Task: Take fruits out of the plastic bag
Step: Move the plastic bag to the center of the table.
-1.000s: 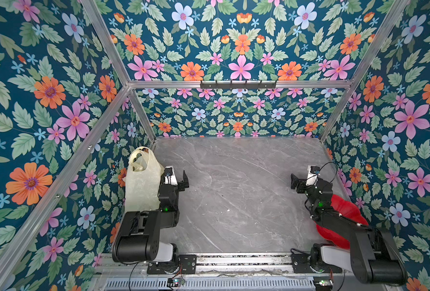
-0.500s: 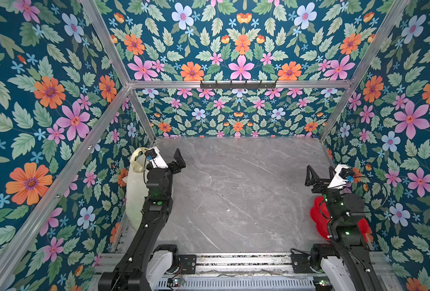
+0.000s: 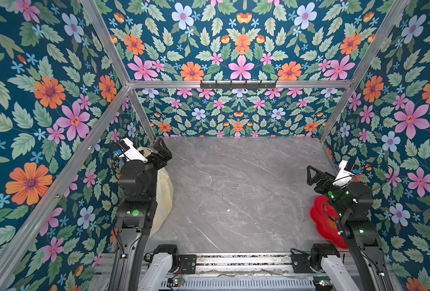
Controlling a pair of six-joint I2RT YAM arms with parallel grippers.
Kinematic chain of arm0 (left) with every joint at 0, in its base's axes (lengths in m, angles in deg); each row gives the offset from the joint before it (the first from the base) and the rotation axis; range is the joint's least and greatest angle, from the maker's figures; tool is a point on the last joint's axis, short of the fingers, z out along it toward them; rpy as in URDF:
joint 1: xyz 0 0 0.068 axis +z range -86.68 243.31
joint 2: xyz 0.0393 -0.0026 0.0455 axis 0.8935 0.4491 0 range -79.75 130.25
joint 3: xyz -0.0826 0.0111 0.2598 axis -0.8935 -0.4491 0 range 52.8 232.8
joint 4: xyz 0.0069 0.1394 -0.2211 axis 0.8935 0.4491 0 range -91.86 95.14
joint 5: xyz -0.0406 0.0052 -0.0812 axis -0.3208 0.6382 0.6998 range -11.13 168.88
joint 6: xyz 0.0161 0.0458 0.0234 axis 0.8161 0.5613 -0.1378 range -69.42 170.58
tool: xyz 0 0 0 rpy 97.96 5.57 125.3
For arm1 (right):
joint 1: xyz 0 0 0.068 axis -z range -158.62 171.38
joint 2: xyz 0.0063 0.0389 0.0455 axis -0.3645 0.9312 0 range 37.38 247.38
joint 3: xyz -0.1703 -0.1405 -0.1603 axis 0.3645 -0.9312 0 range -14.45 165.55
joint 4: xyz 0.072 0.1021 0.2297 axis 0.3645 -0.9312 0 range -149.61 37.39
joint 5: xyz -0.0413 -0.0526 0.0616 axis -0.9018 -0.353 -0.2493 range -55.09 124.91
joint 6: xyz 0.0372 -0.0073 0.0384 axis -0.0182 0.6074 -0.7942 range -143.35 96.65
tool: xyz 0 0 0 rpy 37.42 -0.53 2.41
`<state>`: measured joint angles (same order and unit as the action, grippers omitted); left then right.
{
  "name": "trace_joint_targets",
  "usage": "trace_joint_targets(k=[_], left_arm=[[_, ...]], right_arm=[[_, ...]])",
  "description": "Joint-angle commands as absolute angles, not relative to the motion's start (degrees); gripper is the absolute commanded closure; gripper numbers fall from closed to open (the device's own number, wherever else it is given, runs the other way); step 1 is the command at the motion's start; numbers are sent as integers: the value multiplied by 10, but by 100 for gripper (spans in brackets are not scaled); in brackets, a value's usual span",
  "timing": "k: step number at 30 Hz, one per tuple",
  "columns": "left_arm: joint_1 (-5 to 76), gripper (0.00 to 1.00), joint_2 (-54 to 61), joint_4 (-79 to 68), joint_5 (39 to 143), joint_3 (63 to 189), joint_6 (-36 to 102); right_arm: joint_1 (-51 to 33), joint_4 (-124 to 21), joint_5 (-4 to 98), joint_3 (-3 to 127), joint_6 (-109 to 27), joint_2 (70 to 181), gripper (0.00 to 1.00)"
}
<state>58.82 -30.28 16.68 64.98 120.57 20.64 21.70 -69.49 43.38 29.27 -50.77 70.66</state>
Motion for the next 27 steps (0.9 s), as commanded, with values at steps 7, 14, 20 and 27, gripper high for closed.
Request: trace_joint_targets(k=[7,14,20,27], left_arm=[[591,0,-164,347,475,1306,229],[602,0,-42,345,475,1338,210],[608,9,28,345,443,1352,211],[608,37,60,345,454,1345,217]], right_arm=[[216,-758,526,333,-507,765,4],[216,-740,549,314,-518,782,4],[215,-726,555,297,-521,782,4],[216,-710,555,288,-527,795,6]])
